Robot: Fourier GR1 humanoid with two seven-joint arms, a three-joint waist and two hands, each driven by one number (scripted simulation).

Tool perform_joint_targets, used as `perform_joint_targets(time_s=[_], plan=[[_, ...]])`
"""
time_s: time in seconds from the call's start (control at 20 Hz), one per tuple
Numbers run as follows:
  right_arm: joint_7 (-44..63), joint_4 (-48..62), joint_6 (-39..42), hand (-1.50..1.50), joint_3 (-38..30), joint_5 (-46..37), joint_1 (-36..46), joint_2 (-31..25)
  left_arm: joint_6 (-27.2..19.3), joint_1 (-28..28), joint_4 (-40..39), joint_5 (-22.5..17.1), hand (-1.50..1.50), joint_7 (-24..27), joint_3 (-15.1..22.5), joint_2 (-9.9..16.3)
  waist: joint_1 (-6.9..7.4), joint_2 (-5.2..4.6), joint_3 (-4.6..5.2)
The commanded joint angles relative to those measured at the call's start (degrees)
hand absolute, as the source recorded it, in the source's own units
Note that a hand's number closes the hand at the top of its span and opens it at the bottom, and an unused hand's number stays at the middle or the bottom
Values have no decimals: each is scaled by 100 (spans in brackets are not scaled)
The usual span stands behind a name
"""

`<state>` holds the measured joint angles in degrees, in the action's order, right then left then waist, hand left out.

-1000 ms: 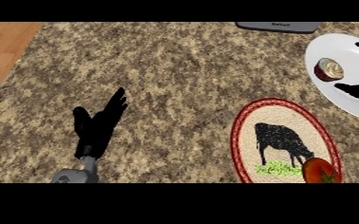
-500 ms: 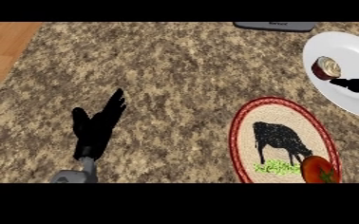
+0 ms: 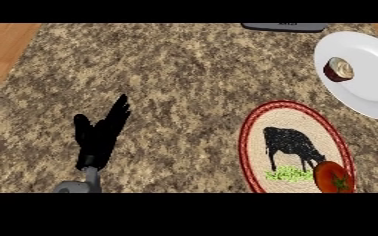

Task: Pick the cupcake from the placemat and place it in the plate

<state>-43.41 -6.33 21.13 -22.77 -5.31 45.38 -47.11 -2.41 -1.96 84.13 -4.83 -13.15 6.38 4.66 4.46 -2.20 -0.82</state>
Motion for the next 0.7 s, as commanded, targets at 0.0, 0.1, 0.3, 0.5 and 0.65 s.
perform_joint_targets(time_s=[0.0,0.1,0.3,0.5,0.65], plan=[[-129,48,1135,-150,-12,29,-190,-402,9,120,-221,8,0,90,-45,13,-77,-17,15],[-332,-47,1209,-150,98,-79,-445,-406,79,130,-99,-85,0,-23,-87,70,-71,-14,4],[-435,-223,1708,-150,190,-130,-674,-530,76,106,-168,-123,0,33,-207,117,-139,10,5],[-720,-415,1728,-150,311,-233,-1119,-702,29,306,-163,-78,0,181,-148,31,-221,36,2],[-941,-590,1506,-150,408,-306,-1293,-578,-5,225,-122,-34,0,100,-24,-75,-230,36,-5]])
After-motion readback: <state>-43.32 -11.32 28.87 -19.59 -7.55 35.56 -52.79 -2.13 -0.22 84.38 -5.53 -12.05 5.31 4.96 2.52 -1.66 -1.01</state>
